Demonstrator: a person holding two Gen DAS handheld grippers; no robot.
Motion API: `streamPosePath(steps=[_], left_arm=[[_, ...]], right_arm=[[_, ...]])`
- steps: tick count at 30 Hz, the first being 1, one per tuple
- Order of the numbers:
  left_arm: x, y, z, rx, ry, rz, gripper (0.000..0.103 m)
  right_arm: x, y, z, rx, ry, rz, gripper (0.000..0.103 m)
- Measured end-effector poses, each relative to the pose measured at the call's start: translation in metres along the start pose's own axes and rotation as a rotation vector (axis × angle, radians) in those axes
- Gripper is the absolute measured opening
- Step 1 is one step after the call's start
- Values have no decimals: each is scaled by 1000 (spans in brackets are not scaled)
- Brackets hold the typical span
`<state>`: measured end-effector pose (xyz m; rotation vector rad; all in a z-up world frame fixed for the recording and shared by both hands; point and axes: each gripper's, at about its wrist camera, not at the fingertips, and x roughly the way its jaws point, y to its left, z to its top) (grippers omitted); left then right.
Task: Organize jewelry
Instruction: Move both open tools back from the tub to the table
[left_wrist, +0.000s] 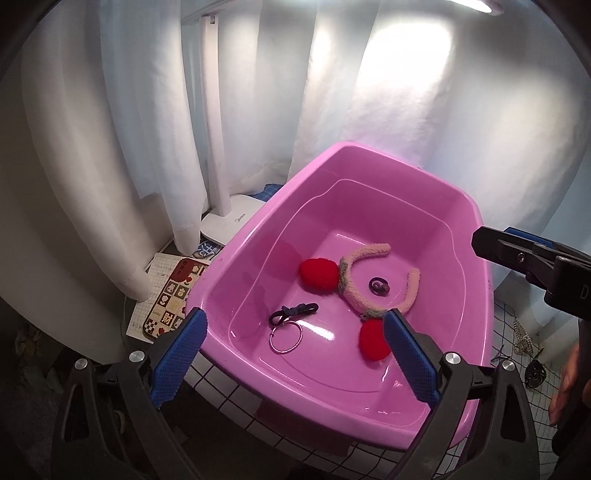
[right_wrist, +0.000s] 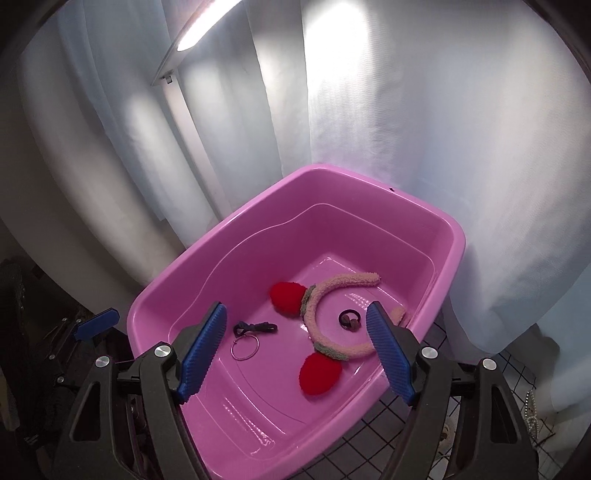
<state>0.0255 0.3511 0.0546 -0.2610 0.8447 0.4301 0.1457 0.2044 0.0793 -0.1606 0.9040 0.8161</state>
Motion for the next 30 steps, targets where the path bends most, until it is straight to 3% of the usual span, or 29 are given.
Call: streamPosePath(steps=[11, 17, 30], left_arm=[[-43, -38, -31, 23, -47, -41, 95], [-58, -79, -55, 54, -55, -117, 96], [-54, -186, -124, 184, 47, -195, 97]], right_arm=[[-60, -36, -77, 104, -52, -6, 74], [-98, -68, -126, 165, -74, -49, 75], [-172, -169, -260, 338, -61, -173, 76]])
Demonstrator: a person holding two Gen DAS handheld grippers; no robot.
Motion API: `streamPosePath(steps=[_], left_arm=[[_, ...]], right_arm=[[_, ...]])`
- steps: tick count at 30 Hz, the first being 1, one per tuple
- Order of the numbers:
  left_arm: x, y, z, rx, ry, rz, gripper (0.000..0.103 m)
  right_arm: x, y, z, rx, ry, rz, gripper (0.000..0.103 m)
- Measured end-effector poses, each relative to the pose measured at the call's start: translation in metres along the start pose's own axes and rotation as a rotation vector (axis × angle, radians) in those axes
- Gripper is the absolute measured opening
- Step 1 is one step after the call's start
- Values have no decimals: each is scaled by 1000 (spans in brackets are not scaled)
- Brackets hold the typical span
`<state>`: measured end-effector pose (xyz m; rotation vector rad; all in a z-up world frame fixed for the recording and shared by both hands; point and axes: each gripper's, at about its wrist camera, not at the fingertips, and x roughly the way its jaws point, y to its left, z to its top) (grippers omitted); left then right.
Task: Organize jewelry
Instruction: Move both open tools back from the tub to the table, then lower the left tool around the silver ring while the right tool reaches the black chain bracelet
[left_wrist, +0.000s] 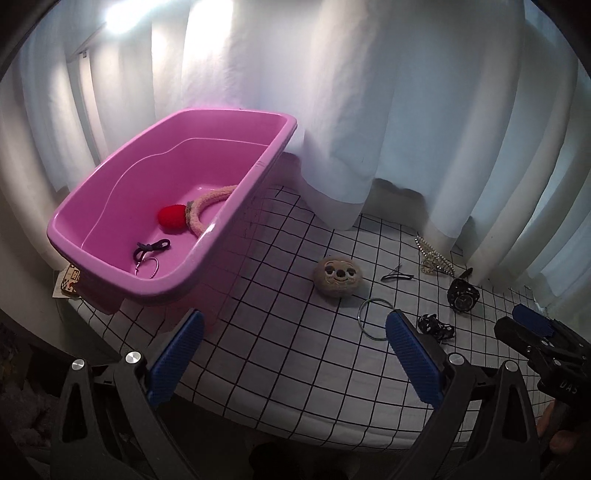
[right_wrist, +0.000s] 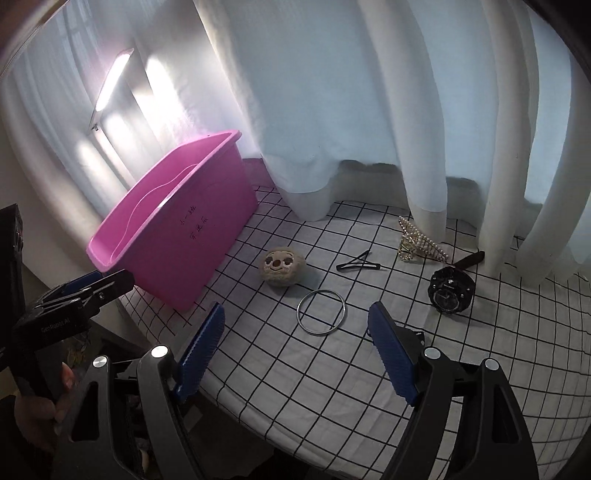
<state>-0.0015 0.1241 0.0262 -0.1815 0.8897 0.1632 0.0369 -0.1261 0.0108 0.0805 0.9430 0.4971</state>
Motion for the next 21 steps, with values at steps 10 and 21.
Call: streamPosePath(steps=[10, 21], left_arm=[[35, -58, -43, 24, 71, -8, 97], [68, -75, -69, -22, 91, 43, 97]], right_arm=[[-9, -78, -49, 57, 27, -21, 76], [24, -97, -68, -23, 57, 4, 76]])
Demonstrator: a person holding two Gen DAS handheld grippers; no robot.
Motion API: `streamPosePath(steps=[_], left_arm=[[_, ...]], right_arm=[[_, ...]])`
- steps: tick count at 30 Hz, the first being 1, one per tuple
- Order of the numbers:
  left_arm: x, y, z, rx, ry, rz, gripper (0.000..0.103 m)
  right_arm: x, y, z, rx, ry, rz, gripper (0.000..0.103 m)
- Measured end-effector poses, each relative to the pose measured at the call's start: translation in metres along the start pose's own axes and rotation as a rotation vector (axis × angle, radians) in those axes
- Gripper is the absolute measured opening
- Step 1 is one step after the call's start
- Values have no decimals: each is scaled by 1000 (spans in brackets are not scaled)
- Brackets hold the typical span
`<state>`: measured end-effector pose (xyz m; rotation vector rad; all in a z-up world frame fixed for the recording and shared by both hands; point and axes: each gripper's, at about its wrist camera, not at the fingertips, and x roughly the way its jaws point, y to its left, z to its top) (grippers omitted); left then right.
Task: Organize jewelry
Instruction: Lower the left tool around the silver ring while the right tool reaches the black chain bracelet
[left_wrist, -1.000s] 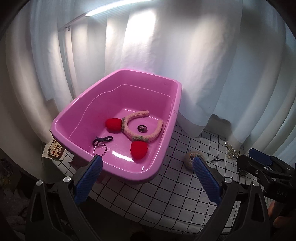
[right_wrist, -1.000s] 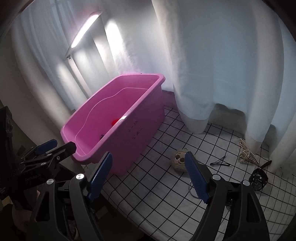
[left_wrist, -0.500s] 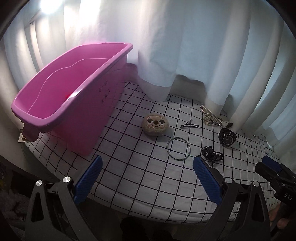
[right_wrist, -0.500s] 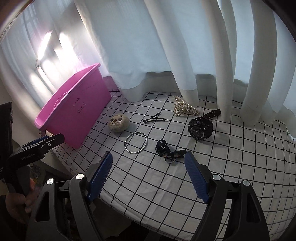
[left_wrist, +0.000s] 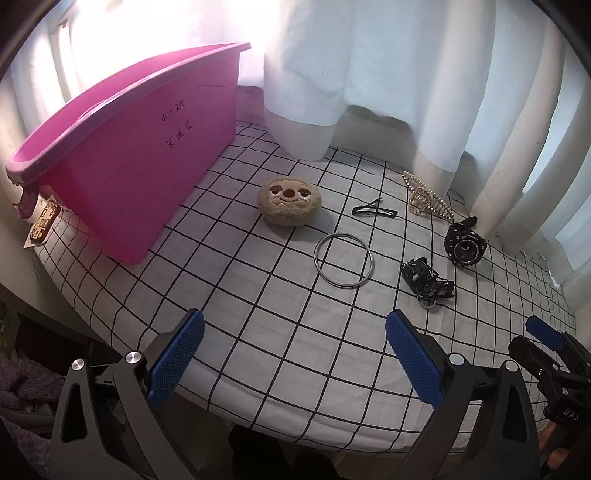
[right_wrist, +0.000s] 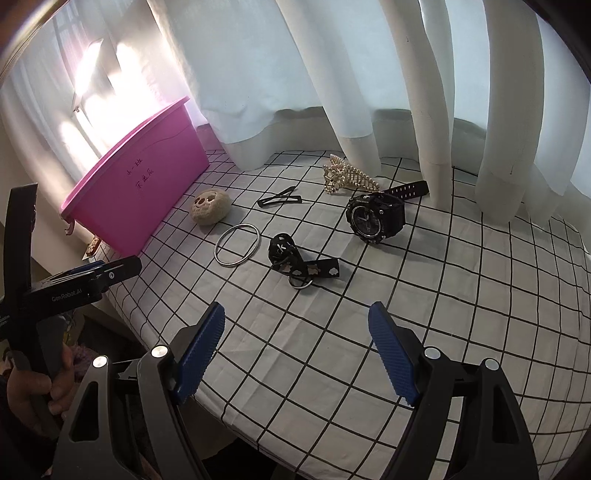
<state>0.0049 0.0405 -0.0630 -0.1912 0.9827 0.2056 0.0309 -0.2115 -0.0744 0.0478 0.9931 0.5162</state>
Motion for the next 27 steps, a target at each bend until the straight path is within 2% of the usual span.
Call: streamPosePath(steps=[6, 15, 21, 27], left_arm=[[31, -9, 5, 26, 9, 16, 97], [86, -24, 17, 66, 59, -15, 97], [104, -34, 20, 127, 55, -13, 97], [119, -35, 23, 118, 87, -37, 97]], right_arm=[[30, -3, 2, -8, 17, -10, 76], [74, -8, 15, 28, 22, -47, 76], [94, -6, 20, 17, 27, -85, 76], [113, -1, 20, -9, 54, -111, 76]])
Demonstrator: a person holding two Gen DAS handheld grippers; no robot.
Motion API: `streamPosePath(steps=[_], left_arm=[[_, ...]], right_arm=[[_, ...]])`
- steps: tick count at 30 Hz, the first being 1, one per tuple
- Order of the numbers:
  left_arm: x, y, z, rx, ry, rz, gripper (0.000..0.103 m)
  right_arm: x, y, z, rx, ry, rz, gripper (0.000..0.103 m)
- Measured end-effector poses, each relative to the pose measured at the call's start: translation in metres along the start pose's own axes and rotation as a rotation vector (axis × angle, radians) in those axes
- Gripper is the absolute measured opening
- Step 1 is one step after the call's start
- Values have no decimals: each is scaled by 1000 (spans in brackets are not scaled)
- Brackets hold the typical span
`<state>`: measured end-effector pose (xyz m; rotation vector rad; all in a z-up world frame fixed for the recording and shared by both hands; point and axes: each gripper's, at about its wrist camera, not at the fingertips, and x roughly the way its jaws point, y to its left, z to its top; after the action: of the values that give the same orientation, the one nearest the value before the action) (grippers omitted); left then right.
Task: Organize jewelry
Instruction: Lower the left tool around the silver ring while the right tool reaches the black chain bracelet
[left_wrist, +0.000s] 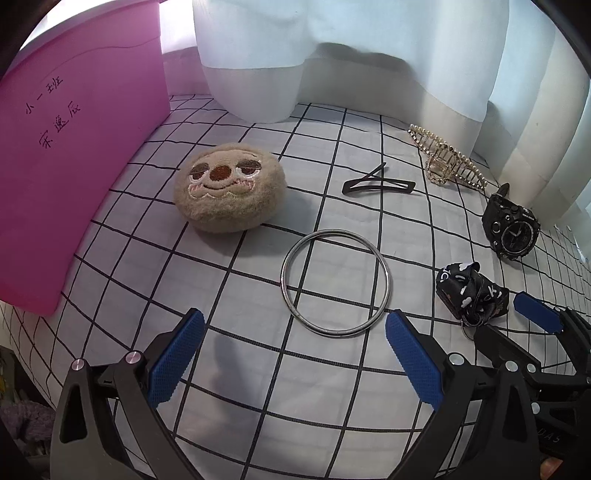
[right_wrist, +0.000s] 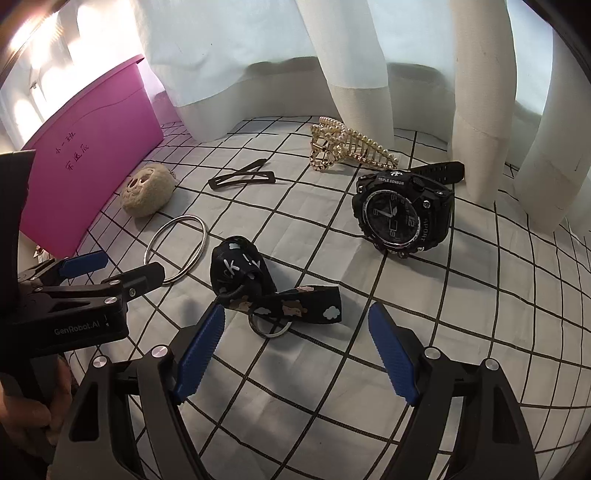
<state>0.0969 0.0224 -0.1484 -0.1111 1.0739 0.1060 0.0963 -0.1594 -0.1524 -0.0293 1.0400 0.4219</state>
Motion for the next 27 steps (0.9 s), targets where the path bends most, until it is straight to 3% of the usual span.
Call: streamPosePath(steps=[10, 27], left_arm=[[14, -2, 7, -1, 18, -16, 97], [28, -17, 19, 42, -9, 28, 97]], right_arm=[[13, 11, 4, -34, -11, -49, 76], [20, 4, 12, -66, -38, -144, 76]])
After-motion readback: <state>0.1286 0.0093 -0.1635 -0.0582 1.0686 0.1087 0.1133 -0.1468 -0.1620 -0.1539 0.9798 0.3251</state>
